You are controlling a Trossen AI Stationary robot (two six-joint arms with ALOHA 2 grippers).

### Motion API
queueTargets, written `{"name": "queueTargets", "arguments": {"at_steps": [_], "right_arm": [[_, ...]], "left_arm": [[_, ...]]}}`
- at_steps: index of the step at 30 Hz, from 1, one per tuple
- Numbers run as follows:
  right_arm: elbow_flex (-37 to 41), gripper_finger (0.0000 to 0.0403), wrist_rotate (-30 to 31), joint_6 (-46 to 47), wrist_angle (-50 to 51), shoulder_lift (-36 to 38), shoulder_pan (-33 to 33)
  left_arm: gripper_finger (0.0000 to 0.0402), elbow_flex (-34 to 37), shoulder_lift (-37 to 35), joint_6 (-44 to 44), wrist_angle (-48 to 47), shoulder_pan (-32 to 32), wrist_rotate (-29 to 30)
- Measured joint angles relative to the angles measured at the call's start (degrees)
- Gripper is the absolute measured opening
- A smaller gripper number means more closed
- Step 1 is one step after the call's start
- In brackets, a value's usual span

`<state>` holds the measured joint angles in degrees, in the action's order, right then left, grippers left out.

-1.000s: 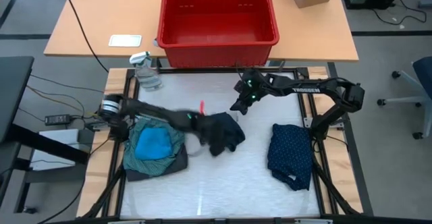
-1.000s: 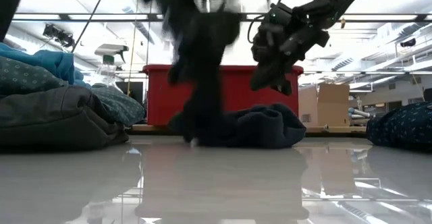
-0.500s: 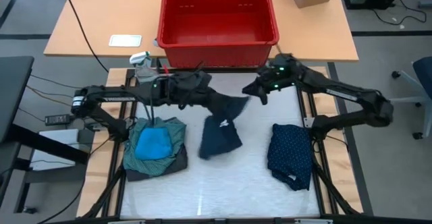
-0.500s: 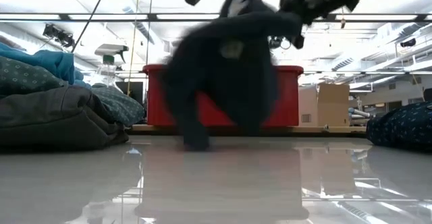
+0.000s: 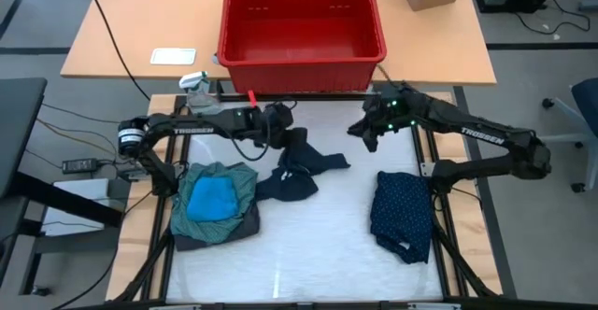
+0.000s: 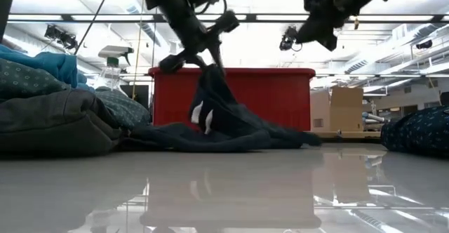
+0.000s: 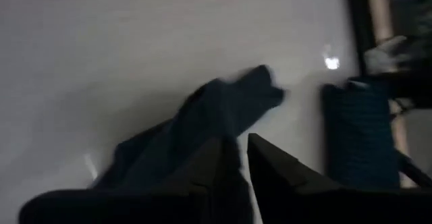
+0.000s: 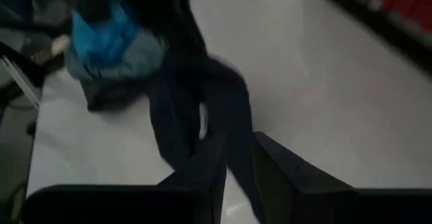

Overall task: Fold laundry
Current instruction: Fold the dark blue shorts

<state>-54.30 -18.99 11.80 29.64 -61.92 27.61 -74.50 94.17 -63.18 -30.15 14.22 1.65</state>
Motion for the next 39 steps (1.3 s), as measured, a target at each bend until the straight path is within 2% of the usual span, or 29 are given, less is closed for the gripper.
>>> {"name": "queueTargets", "arguments": {"at_steps": [4,8,11,13,16,20,24,28,32,35,39], "right_arm": [[5.0,0.0096,-0.4,3.3,-4.6,-3.1,-3.1],[13.3,0.0124,-2.7,15.7,-17.5,-8.8,-7.8],[19.6,0.0154,1.9,23.1,-30.8,-12.9,-11.4],[23.1,0.0176,4.9,27.7,-40.2,-15.8,-12.7],[25.8,0.021,4.7,33.5,-50.7,-19.9,-13.1],[25.7,0.0244,3.5,34.4,-53.4,-26.6,-14.6],[22.3,0.0252,-3.4,32.0,-55.7,-33.1,-15.8],[18.8,0.0243,-2.9,32.2,-55.6,-38.4,-18.2],[15.8,0.0216,-2.5,33.3,-56.1,-41.5,-19.7],[14.2,0.0159,-4.3,33.2,-56.1,-42.9,-19.9],[13.5,0.004,-7.3,33.2,-55.8,-43.7,-18.8]], "left_arm": [[0.0097,-0.2,-0.5,2.8,4.6,0.1,-1.1],[0.0102,-0.2,-0.5,2.8,6.6,0.6,-1.2],[0.0103,-0.2,-0.5,5.6,5.5,1.4,-2.1],[0.0103,-0.2,-0.4,8.6,5.8,2.1,-5.1],[0.0103,-0.2,-0.4,18.3,6.0,3.4,-10.3],[0.0103,-0.2,-1.0,36.9,5.4,4.5,-14.9],[0.0103,-0.2,-1.0,47.1,5.5,5.4,-16.1],[0.0103,-0.2,-0.8,55.3,6.0,6.8,-15.8],[0.0103,-0.2,-0.8,55.8,6.4,8.5,-12.7],[0.0103,-0.2,-0.8,55.1,5.8,9.8,-11.8],[0.0103,-0.2,-0.8,57.9,3.8,10.4,-11.8]]}}
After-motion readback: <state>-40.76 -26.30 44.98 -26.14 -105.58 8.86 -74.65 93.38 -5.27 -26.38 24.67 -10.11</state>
